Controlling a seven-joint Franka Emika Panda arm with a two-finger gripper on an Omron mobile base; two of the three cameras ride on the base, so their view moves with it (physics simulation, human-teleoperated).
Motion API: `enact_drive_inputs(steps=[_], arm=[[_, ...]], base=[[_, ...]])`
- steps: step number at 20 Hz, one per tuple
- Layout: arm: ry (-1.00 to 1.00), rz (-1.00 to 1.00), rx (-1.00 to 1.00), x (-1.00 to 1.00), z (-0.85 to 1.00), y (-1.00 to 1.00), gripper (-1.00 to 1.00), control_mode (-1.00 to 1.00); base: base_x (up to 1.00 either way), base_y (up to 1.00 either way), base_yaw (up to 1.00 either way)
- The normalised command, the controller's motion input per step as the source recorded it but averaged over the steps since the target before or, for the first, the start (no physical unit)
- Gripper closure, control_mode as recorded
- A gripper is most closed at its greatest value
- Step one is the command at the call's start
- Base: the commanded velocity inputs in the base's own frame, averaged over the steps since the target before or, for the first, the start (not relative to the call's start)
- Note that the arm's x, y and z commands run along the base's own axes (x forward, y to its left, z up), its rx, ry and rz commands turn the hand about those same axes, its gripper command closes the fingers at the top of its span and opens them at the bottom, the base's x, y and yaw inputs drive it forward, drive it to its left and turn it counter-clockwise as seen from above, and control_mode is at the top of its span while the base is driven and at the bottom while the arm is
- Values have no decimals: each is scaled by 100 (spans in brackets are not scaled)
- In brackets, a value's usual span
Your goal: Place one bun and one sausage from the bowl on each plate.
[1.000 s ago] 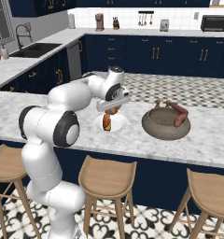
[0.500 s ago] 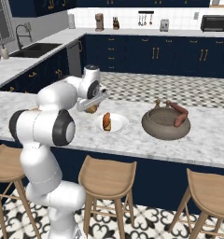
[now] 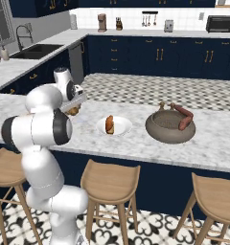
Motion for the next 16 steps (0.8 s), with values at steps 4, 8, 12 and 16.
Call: enact_drive_inputs(steps=[4, 8, 12, 16], arm=[[0, 0, 0, -1, 0, 100, 100, -100], [-7, 0, 2, 3, 0, 98, 100, -100], [-2, 0, 0, 30, 0, 86, 100, -100], [-9, -2, 8, -1, -22, 63, 100, -100]], base=[[0, 0, 0], [0, 0, 0], [0, 0, 0], [0, 0, 0]])
